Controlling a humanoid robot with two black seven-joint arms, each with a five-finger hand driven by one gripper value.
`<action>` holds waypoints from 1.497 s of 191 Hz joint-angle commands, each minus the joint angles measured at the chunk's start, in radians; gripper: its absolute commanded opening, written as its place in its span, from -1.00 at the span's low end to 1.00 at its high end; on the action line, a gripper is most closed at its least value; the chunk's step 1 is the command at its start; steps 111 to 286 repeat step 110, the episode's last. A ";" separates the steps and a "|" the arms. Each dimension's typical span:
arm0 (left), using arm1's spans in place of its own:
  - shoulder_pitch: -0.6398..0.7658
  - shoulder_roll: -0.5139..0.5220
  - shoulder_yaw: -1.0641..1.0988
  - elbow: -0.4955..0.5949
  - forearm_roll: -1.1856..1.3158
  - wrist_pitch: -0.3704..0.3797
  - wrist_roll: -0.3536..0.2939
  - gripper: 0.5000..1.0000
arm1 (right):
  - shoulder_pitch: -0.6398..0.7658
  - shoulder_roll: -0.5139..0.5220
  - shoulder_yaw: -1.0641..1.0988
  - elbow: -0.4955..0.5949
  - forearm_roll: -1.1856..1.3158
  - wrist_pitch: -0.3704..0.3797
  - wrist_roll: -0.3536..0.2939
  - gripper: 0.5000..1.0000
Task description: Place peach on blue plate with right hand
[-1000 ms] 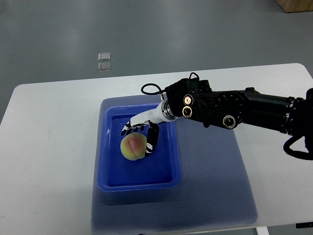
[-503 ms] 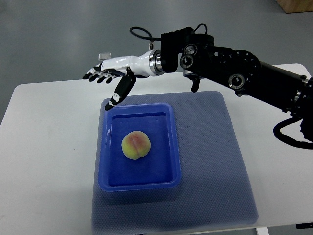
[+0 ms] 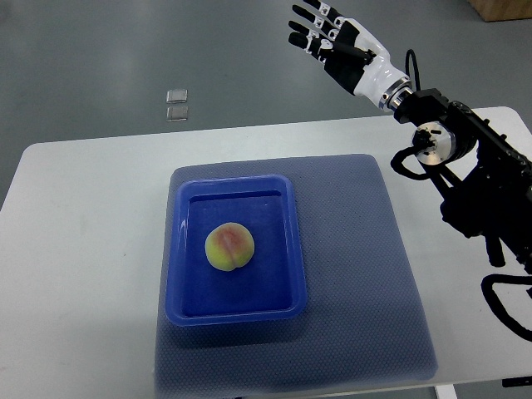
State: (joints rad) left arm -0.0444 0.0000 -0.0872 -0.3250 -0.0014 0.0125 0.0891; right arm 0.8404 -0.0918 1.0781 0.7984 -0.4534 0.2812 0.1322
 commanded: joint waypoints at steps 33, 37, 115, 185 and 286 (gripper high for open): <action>0.000 0.000 0.000 0.000 0.000 0.000 0.000 1.00 | -0.060 0.035 0.016 -0.159 0.274 -0.045 0.139 0.73; 0.000 0.000 0.000 0.000 0.000 0.000 0.000 1.00 | -0.070 0.037 0.014 -0.194 0.306 -0.045 0.141 0.73; 0.000 0.000 0.001 -0.002 0.000 0.000 0.000 1.00 | -0.073 0.044 0.003 -0.271 0.314 -0.031 0.142 0.73; 0.000 0.000 0.001 -0.002 0.000 0.000 0.000 1.00 | -0.073 0.044 0.003 -0.271 0.314 -0.031 0.142 0.73; 0.000 0.000 0.001 -0.002 0.000 0.000 0.000 1.00 | -0.073 0.044 0.003 -0.271 0.314 -0.031 0.142 0.73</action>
